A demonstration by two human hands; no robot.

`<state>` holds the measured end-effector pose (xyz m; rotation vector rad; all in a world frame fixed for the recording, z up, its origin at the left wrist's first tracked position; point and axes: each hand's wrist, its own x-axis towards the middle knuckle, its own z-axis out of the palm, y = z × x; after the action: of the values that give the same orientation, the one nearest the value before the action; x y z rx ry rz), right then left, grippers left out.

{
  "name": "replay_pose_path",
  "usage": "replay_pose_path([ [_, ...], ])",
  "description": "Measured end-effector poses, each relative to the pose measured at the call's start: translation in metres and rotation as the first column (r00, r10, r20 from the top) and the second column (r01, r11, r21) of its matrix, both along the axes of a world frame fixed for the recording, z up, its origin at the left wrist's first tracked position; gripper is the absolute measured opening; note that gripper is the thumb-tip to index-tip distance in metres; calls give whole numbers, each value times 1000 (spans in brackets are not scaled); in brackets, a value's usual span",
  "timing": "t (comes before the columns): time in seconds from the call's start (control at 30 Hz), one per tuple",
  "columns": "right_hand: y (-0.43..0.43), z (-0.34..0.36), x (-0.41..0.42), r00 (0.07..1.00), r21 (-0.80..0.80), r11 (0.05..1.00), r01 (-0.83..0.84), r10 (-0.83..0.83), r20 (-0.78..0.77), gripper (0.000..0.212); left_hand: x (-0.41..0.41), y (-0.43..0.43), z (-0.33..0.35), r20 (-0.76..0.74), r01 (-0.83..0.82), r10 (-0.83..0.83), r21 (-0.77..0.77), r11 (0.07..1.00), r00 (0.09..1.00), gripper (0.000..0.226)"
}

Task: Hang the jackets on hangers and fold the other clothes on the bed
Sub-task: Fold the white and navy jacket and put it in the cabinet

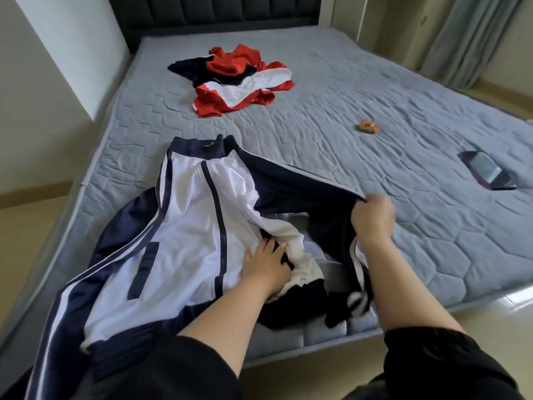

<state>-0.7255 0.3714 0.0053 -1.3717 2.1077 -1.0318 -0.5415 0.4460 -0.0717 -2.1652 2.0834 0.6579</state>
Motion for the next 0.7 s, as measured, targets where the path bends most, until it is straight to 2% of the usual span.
replay_pose_path([
  [0.07, -4, 11, -11, 962, -168, 969, 181, -139, 233, 32, 0, -2, -3, 7, 17, -17, -19, 1000, 1000, 59],
  [0.13, -12, 13, -16, 903, -163, 967, 197, -114, 415, 59, 3, -4, -3, 30, 36, -34, -59, 998, 999, 59],
  [0.17, -15, 11, -15, 905, -138, 978, 154, -84, 417, 71, 4, -6, -3, 47, 46, -43, -75, 996, 998, 58],
  [0.23, -19, 3, -9, 959, -40, 998, 50, -37, 283, 85, 6, -12, -1, 80, 68, -62, -74, 995, 995, 57],
  [0.33, -14, -3, 2, 988, 218, 970, -104, 76, 136, 90, 8, -18, 1, 133, 93, -90, -17, 995, 987, 60],
  [0.4, -10, -2, 4, 979, 414, 889, -194, 199, 33, 93, 9, -20, 1, 149, 111, -110, 1, 994, 983, 61],
  [0.47, -7, 0, 3, 929, 577, 776, -255, 363, -77, 87, 10, -20, -1, 171, 132, -126, -24, 991, 977, 61],
  [0.5, -6, 0, 2, 903, 613, 743, -267, 414, -109, 81, 10, -19, 0, 180, 137, -128, -40, 990, 975, 60],
  [0.57, -4, -5, 1, 864, 581, 751, -314, 480, -154, 76, 8, -15, -1, 184, 135, -118, -82, 988, 976, 57],
  [0.63, -1, -10, 0, 844, 519, 772, -368, 511, -161, 77, 5, -7, -1, 148, 99, -67, -221, 970, 987, 48],
  [0.7, 2, -14, -5, 839, 480, 809, -338, 490, -235, 71, 0, 0, 3, 33, 14, -1, -377, 926, 999, 29],
])
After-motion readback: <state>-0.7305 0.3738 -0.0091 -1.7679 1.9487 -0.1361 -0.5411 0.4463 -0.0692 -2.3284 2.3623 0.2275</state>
